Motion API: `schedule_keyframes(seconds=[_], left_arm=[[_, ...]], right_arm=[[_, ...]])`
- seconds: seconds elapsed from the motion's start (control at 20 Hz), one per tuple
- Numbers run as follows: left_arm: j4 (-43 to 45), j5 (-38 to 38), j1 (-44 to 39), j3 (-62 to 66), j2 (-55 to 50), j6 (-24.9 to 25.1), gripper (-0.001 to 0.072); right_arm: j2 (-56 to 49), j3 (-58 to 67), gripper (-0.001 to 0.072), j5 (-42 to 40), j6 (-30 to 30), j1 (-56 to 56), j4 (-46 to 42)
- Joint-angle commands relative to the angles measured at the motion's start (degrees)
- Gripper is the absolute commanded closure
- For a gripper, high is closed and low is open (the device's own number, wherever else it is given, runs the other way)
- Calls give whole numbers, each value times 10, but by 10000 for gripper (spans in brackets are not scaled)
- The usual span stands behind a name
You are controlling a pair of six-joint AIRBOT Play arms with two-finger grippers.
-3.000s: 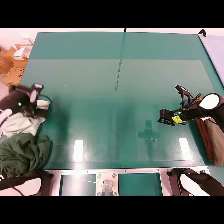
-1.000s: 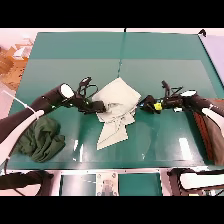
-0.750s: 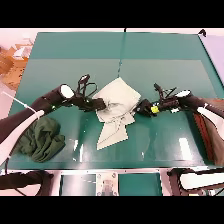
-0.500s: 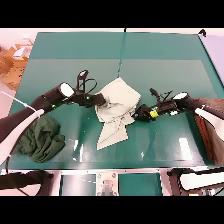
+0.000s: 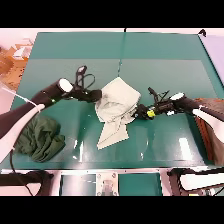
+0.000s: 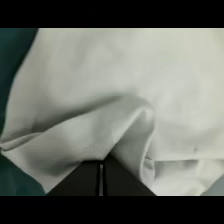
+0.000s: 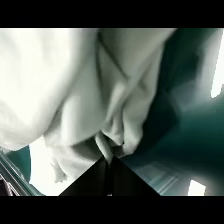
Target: Fold the shirts.
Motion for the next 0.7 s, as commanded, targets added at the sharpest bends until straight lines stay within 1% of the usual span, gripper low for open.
schedule_keyframes(seconds=[0.0, 0.05, 0.15, 0.2, 0.25, 0.3, 0.35, 0.45, 0.55, 0.65], left_arm=[[16, -107, 35, 37, 14, 2, 393], [16, -159, 42, 39, 14, 1, 57], [24, -258, 42, 36, 14, 1, 65], [24, -290, 35, 28, 14, 1, 65], [24, -307, 21, 12, 14, 0, 65], [24, -305, 4, -9, 14, -1, 65], [24, -285, -17, -33, 14, -1, 65], [24, -200, -51, -69, 14, -1, 65], [21, -121, -56, -69, 14, -4, 65], [22, -70, -42, -53, 14, -7, 65]], right_arm=[[6, 3, 697, 14, -3, -33, 3], [6, 3, 697, 13, -3, -35, 3], [6, 3, 697, 10, -3, -34, 3], [6, 3, 697, 5, -5, -33, 3], [6, 3, 697, 2, -5, -33, 3], [6, 3, 697, 0, -5, -33, 3], [6, 3, 697, -2, -5, -33, 3], [6, 3, 697, -1, -5, -33, 3], [6, 3, 697, 0, -5, -33, 2], [6, 3, 697, 0, -5, -33, 2]])
